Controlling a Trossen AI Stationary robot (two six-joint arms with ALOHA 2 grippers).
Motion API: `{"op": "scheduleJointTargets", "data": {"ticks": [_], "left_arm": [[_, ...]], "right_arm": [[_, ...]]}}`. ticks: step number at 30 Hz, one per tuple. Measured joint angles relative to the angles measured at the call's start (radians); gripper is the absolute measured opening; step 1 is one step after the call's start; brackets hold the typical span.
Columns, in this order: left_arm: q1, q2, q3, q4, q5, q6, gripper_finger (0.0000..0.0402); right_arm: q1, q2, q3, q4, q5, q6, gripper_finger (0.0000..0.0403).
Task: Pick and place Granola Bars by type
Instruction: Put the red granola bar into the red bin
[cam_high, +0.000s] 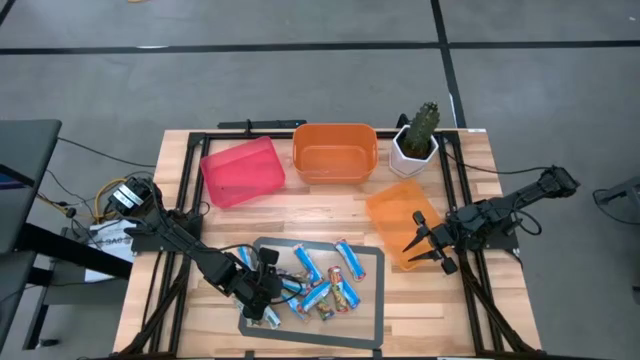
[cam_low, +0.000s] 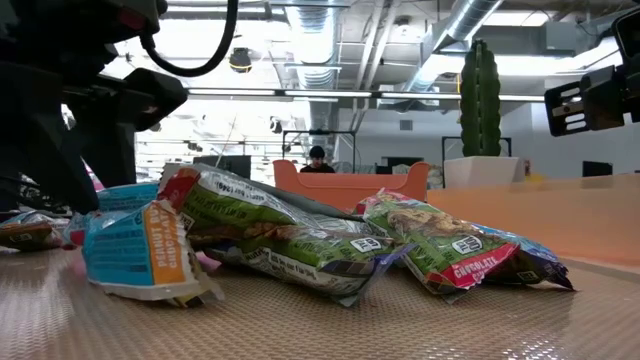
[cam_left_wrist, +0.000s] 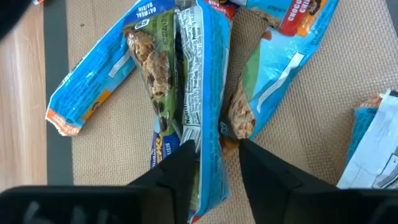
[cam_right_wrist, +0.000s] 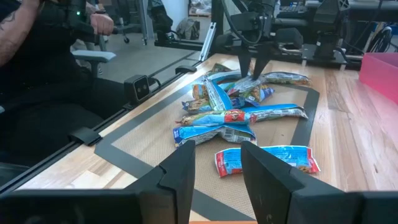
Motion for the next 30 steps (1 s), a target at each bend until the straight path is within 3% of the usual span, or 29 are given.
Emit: {"op": "scheduleJointTargets", "data": {"ticks": [18, 30], "left_arm": [[0.0, -0.001, 0.0, -0.001, -0.002, -0.001, 0.0005], [0.0, -0.001, 0.0, 0.007, -0.014, -0.001, 0.0]], "right_arm": [[0.0, 0.0, 0.0, 0.0, 0.0, 0.0, 0.0123], [0.0, 0.0, 0.0, 0.0, 0.0, 0.0, 0.0123]]}}
